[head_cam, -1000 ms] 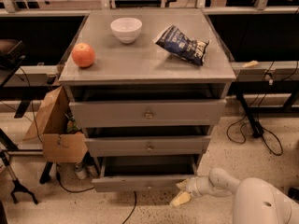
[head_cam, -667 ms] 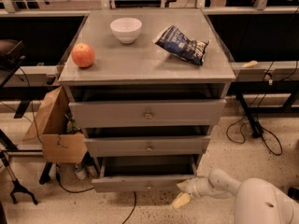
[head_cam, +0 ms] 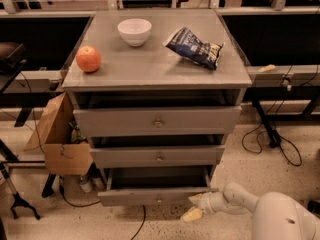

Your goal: Close bottom drawer

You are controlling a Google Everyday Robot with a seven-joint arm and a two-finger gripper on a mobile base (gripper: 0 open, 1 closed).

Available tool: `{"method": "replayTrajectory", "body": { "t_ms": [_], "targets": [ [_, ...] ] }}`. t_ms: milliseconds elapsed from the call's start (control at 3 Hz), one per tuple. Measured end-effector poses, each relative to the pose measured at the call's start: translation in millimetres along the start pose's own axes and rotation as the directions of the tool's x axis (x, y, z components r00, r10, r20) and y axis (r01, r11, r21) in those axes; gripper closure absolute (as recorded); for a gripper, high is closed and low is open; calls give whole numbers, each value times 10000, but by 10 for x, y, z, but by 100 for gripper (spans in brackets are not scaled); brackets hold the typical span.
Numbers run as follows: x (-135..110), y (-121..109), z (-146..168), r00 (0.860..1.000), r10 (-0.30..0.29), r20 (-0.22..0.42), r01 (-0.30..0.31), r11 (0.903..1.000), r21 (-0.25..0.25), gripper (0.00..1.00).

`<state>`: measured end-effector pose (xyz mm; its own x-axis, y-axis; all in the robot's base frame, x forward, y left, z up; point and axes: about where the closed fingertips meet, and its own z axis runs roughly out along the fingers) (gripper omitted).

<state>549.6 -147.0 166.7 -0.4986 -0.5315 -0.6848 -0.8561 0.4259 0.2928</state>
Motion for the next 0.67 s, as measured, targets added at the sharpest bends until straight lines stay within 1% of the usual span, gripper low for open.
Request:
{"method": "replayTrajectory", "body": {
  "t_ms": [333,667],
  "targets": [
    [-297,-101,128,9939,-937,574,950,9953,-204,42],
    [-320,-123,113,9925,-1055,617,1067,9942,-166,66]
  ]
}}
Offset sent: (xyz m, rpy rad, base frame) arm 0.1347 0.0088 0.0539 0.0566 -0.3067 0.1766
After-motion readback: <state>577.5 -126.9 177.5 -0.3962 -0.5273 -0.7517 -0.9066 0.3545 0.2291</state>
